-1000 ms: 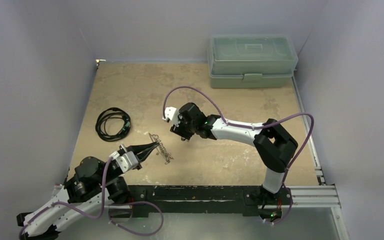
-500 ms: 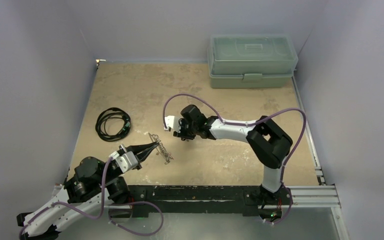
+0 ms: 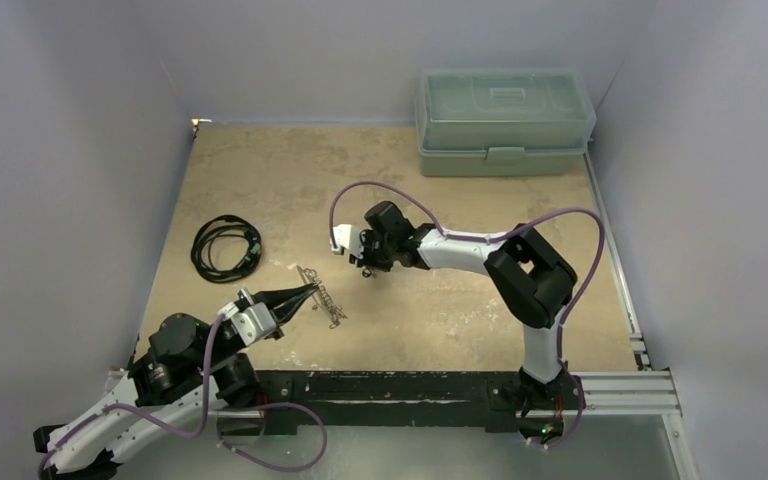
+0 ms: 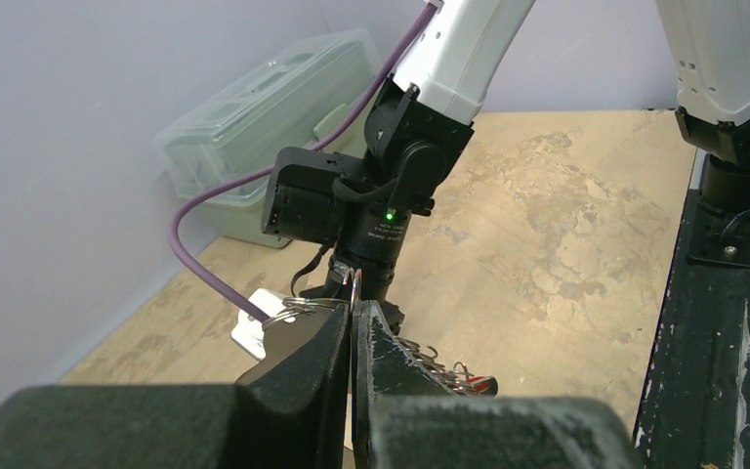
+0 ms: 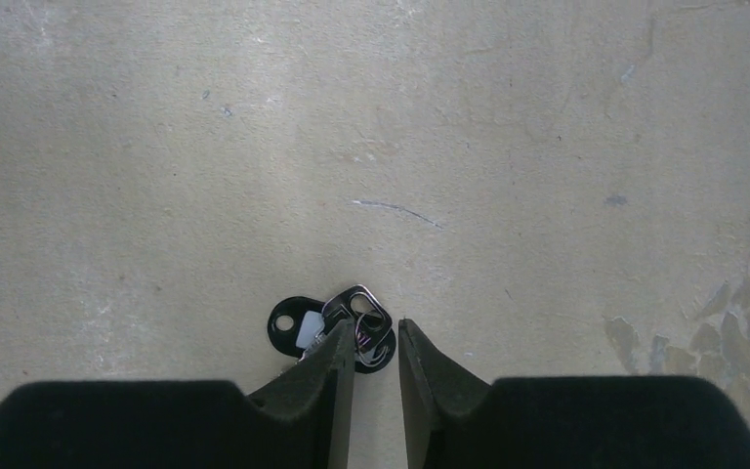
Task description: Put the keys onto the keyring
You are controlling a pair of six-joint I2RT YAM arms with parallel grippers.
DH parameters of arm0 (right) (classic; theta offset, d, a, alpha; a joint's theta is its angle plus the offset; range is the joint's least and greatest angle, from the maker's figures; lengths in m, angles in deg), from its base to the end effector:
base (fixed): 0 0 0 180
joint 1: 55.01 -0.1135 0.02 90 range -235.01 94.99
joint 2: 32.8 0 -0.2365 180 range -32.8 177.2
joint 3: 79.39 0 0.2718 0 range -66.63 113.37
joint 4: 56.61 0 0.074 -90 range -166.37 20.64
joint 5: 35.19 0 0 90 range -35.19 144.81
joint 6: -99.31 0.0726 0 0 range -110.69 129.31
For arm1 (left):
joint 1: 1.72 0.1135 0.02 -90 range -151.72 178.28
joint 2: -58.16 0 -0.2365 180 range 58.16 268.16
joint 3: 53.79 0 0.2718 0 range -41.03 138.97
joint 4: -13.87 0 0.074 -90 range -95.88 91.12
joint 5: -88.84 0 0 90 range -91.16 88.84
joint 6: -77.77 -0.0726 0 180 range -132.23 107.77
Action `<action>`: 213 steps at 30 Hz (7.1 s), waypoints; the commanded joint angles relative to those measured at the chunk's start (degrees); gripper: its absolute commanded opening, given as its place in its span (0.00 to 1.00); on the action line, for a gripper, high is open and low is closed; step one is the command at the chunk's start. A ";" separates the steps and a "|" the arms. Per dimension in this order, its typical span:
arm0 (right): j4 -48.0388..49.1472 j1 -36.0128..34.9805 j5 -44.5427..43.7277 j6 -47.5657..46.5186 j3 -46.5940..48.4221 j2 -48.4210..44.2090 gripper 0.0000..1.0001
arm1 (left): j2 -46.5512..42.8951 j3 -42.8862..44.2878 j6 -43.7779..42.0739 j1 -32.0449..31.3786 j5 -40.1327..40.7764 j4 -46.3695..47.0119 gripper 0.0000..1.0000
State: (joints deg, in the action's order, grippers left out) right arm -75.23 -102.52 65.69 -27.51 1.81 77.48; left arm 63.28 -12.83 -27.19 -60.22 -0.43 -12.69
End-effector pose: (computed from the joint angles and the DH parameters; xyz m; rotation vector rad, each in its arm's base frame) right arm 0.2853 0.3317 0.0958 -1.6805 1.7236 0.3148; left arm 0.0789 -0.1269 0.3174 0.8510 1.1585 -0.6188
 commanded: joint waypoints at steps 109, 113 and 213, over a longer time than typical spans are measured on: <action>18.60 -5.62 26.15 28.03 -26.01 -57.35 0.00 | 15.78 0.99 5.05 0.93 -25.01 7.37 0.00; 16.42 -6.38 27.77 27.24 -24.50 -56.57 0.00 | 16.22 0.89 5.32 0.93 -25.65 7.55 0.00; 4.93 -14.57 26.22 23.80 -17.79 -53.57 0.00 | 15.35 0.73 6.41 1.02 -21.65 6.91 0.00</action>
State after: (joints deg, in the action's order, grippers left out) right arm -69.11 -116.57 91.78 -3.44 -18.54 25.18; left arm 79.32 -12.57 -21.64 -59.52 -23.82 -8.42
